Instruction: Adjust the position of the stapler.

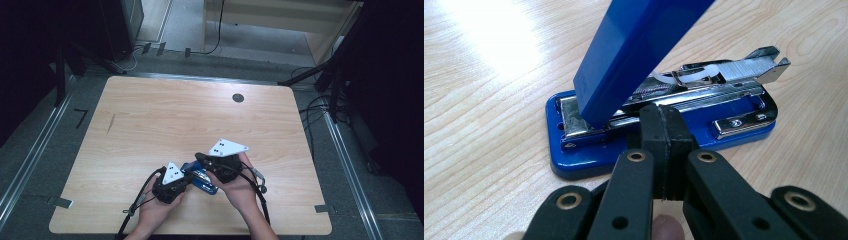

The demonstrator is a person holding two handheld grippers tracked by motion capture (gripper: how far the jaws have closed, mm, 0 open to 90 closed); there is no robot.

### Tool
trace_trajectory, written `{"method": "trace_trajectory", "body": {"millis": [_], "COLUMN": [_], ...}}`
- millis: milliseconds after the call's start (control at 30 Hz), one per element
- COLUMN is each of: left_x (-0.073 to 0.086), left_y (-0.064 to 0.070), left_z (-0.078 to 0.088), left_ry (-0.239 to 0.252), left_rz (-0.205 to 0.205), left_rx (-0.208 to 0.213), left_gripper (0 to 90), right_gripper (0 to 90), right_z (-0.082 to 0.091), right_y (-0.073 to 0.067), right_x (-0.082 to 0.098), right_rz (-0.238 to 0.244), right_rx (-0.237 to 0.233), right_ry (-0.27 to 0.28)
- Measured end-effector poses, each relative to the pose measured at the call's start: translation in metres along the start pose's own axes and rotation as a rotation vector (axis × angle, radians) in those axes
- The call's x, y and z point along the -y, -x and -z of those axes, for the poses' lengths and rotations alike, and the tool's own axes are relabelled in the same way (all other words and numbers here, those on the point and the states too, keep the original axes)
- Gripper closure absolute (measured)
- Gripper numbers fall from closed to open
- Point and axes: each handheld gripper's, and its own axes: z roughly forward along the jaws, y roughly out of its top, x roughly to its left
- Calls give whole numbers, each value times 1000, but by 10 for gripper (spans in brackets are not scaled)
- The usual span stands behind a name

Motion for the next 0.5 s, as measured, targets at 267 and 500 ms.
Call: {"method": "trace_trajectory", "body": {"millis": [267,500], "left_x": [0,0], "left_y": [0,0], "left_z": [0,0], "left_ry": [-2,-1], "left_rz": [2,1], "left_rx": [3,7], "left_gripper": [900,900], "right_gripper": [900,900], "right_z": [8,13], "right_y": [3,7], "right_x": [15,33], "right_rz": [-23,-47], "right_rx": [6,15], "right_ry": [-5,-18]}}
